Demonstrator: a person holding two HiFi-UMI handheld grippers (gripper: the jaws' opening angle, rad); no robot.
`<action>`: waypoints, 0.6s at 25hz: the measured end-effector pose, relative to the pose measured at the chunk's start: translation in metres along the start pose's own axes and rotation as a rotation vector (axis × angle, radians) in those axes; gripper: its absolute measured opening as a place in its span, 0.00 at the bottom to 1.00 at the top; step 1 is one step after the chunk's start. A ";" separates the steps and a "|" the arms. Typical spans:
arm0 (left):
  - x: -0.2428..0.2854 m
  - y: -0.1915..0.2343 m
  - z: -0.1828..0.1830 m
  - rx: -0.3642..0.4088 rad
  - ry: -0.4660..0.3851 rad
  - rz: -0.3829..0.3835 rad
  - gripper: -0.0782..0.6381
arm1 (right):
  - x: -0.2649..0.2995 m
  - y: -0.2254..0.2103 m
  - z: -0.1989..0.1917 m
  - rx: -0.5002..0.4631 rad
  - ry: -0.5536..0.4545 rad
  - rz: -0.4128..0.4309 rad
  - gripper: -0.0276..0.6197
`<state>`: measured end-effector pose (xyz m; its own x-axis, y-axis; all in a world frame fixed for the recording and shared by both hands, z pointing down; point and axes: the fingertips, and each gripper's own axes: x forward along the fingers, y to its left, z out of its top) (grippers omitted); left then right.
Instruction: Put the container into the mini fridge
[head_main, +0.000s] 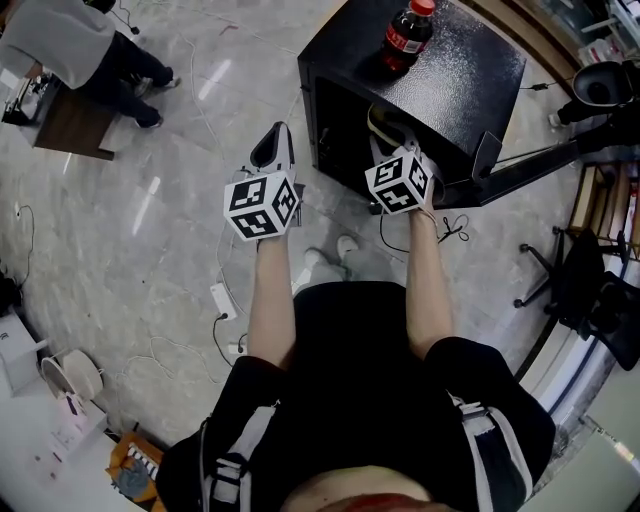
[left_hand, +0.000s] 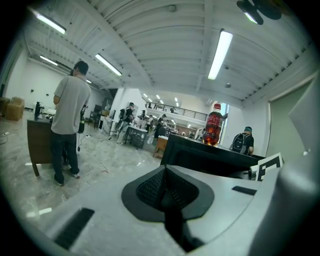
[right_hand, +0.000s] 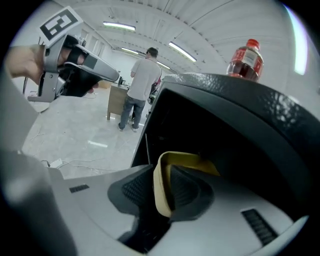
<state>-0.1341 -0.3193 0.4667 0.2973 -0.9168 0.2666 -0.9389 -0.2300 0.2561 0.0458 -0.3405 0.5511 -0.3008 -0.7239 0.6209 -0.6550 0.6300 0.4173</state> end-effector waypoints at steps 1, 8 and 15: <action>0.000 0.000 0.000 -0.002 -0.001 0.000 0.12 | -0.002 0.001 0.006 0.004 -0.028 -0.002 0.18; -0.006 0.009 0.005 -0.013 -0.034 0.027 0.12 | -0.029 0.025 0.084 0.204 -0.406 0.186 0.07; -0.034 0.039 0.030 0.003 -0.131 0.137 0.12 | -0.049 0.032 0.161 0.527 -0.700 0.337 0.06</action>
<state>-0.1861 -0.3072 0.4394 0.1418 -0.9742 0.1755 -0.9696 -0.1010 0.2228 -0.0717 -0.3304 0.4273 -0.7681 -0.6389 0.0427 -0.6356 0.7526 -0.1722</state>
